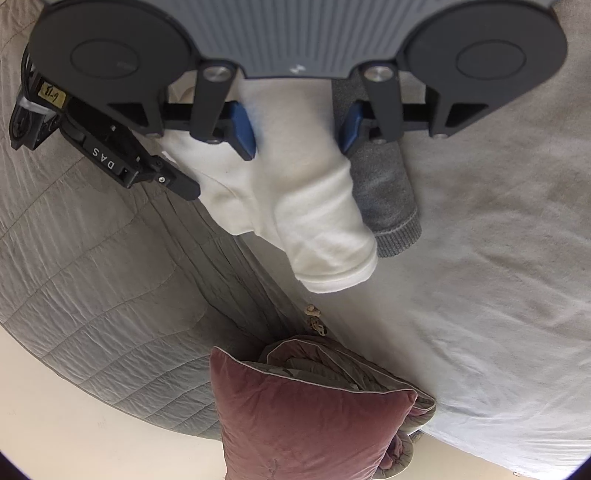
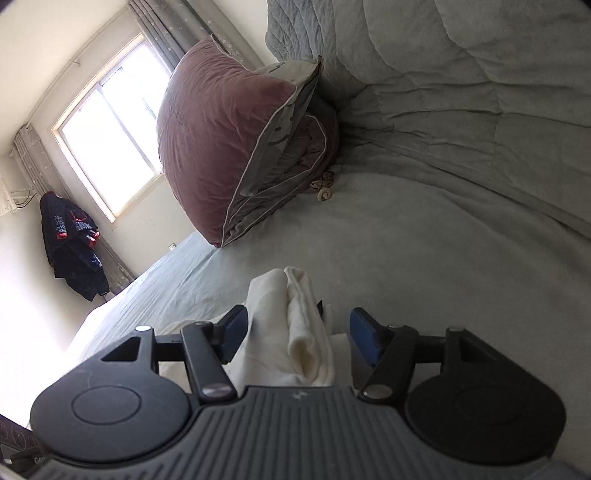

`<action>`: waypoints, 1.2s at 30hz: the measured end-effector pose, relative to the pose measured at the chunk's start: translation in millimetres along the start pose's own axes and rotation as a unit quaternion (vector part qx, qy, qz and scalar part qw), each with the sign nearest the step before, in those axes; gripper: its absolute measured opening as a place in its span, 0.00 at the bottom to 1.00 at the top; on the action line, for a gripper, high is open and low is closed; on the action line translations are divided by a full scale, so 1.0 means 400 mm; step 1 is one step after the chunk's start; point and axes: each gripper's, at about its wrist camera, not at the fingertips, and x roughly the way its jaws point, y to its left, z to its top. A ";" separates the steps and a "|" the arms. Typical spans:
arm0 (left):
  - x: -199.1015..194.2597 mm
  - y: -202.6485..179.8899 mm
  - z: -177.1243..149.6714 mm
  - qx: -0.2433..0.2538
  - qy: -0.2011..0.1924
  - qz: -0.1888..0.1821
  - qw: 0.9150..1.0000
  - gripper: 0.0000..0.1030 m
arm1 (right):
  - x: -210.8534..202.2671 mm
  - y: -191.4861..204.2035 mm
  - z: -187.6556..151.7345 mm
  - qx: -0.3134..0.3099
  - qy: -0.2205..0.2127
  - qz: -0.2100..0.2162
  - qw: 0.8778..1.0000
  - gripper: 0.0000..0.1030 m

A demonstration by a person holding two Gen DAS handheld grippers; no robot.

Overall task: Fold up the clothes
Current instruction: 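Carry the shirt with both grippers onto the folded grey garment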

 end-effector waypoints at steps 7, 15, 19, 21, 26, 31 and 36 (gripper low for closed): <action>-0.046 -0.036 0.023 0.092 -0.074 0.045 0.992 0.57 | -0.044 0.085 -0.020 -0.103 -0.052 -0.006 0.993 0.54; 0.060 -0.045 0.096 0.165 -0.100 0.070 0.979 0.27 | -0.002 0.135 -0.065 -0.179 -0.067 -0.052 0.980 0.33; 0.099 -0.018 0.100 0.156 -0.076 0.083 0.981 0.26 | 0.016 0.124 -0.073 -0.176 -0.057 -0.070 0.980 0.30; 0.117 -0.005 0.101 0.151 -0.063 0.090 0.982 0.27 | 0.025 0.118 -0.076 -0.174 -0.053 -0.079 0.980 0.30; 0.071 -0.024 0.106 0.135 -0.074 0.094 0.984 0.29 | 0.025 0.114 -0.077 -0.162 -0.047 -0.087 0.982 0.37; -0.025 -0.051 0.079 0.120 -0.096 0.060 0.986 0.29 | -0.041 0.146 -0.078 -0.151 -0.051 -0.078 0.984 0.38; -0.041 -0.071 0.002 0.137 -0.052 0.051 0.988 0.29 | -0.067 0.146 -0.102 -0.131 -0.033 -0.082 0.987 0.38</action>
